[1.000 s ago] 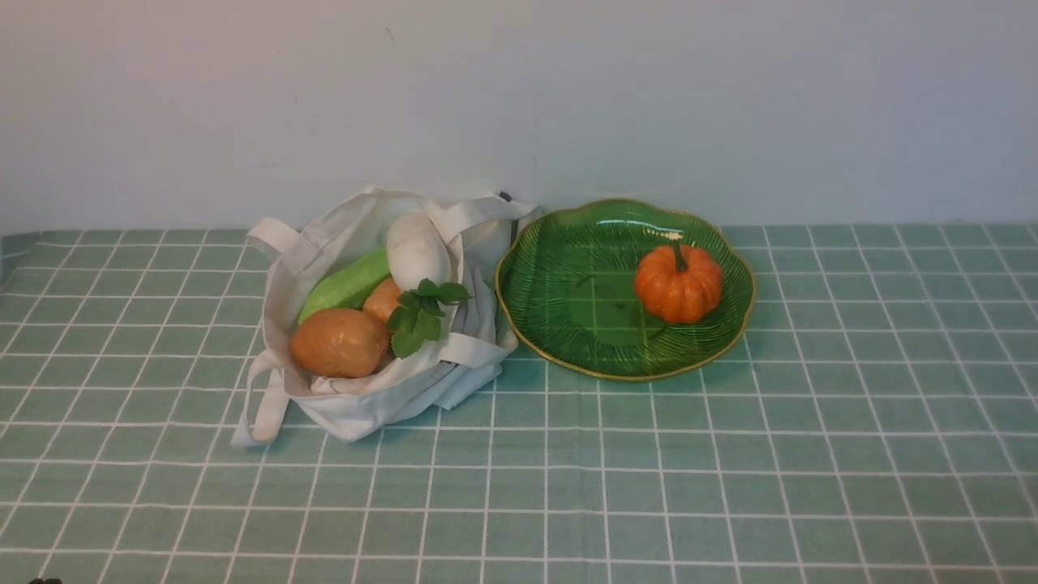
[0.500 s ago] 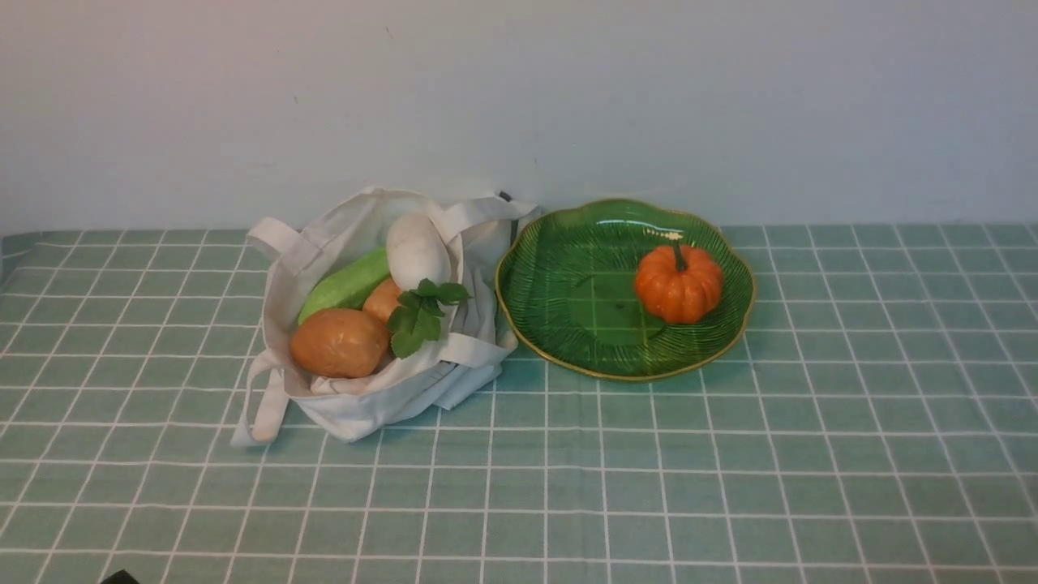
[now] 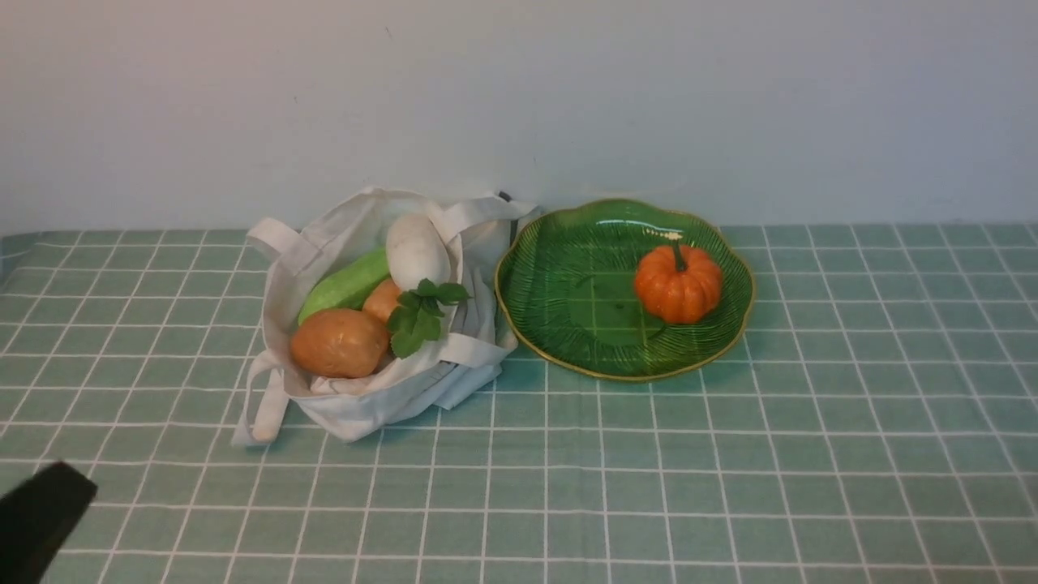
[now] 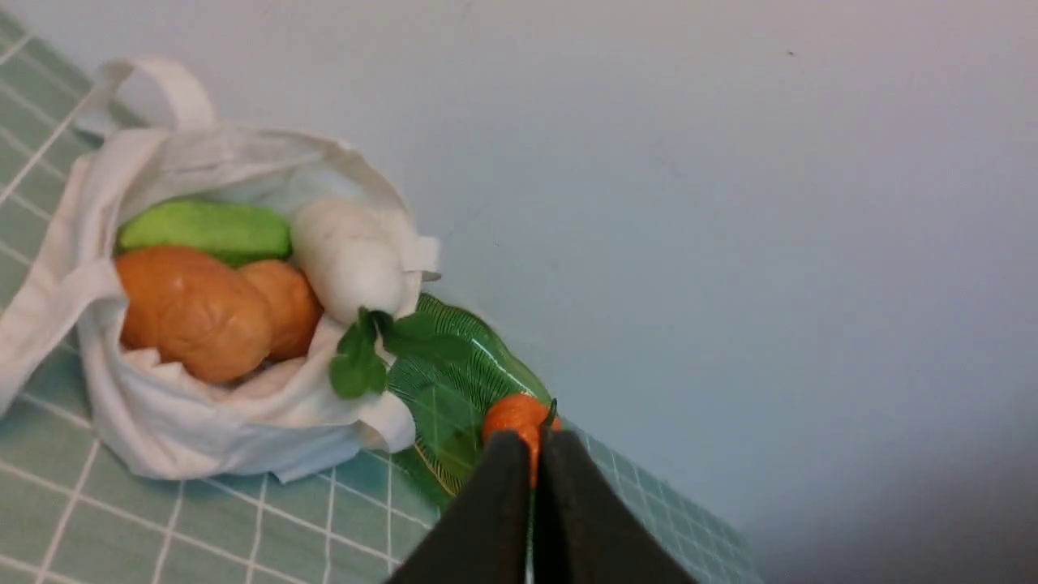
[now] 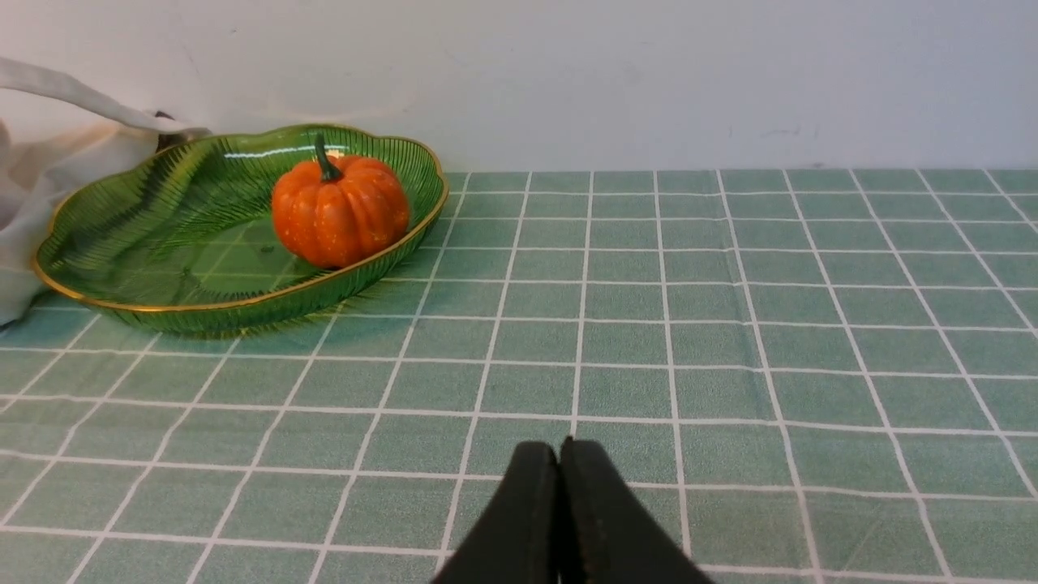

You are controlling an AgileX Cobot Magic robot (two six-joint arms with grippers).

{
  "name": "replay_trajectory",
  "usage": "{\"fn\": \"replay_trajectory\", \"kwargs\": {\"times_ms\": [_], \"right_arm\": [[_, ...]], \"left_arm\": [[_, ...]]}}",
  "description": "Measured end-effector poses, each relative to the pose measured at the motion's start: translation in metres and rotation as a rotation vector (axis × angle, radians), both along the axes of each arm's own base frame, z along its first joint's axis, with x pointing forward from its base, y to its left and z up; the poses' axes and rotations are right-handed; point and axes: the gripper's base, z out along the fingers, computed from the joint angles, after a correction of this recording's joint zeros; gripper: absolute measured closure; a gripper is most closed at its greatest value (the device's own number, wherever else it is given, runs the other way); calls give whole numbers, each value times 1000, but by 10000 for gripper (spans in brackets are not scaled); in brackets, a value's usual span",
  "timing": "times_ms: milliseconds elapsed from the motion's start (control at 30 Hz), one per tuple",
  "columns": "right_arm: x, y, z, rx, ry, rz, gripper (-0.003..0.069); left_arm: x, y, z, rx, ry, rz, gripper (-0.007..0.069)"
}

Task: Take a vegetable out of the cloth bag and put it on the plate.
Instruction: Use the left arm to grab a white radish from the bag

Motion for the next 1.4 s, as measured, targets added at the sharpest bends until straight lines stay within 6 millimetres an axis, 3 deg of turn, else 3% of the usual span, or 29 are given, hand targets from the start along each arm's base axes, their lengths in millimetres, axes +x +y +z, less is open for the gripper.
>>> {"fn": "replay_trajectory", "kwargs": {"times_ms": [100, 200, 233, 333, 433, 467, 500, 533, 667, 767, 900, 967, 1200, 1400], "right_arm": [[0, 0, 0, 0, 0, 0, 675], [0, 0, 0, 0, 0, 0, 675], [0, 0, 0, 0, 0, 0, 675], [0, 0, 0, 0, 0, 0, 675], [0, 0, 0, 0, 0, 0, 675], [0, 0, 0, 0, 0, 0, 675], [0, 0, 0, 0, 0, 0, 675], [0, 0, 0, 0, 0, 0, 675], [0, 0, 0, 0, 0, 0, 675], [0, 0, 0, 0, 0, 0, 675], [0, 0, 0, 0, 0, 0, 675], [0, 0, 0, 0, 0, 0, 675], [0, 0, 0, 0, 0, 0, 675], [0, 0, 0, 0, 0, 0, 675]], "left_arm": [[23, -8, 24, 150, 188, -130, 629], [52, -14, 22, 285, 499, -299, 629], [55, -13, 21, 298, 521, -306, 629], [112, -14, 9, 377, 777, -438, 629], [159, -16, -2, 387, 856, -514, 629], [162, -16, -3, 383, 860, -522, 629], [189, -20, -11, 382, 888, -576, 629], [202, -22, -15, 384, 896, -603, 629], [256, -47, -29, 440, 922, -730, 629], [283, -60, -25, 498, 907, -724, 629], [303, -62, -8, 569, 873, -656, 629], [315, -58, 12, 587, 826, -551, 629], [333, -56, 22, 561, 704, -413, 566], [353, -61, 9, 466, 635, -350, 343]]}}
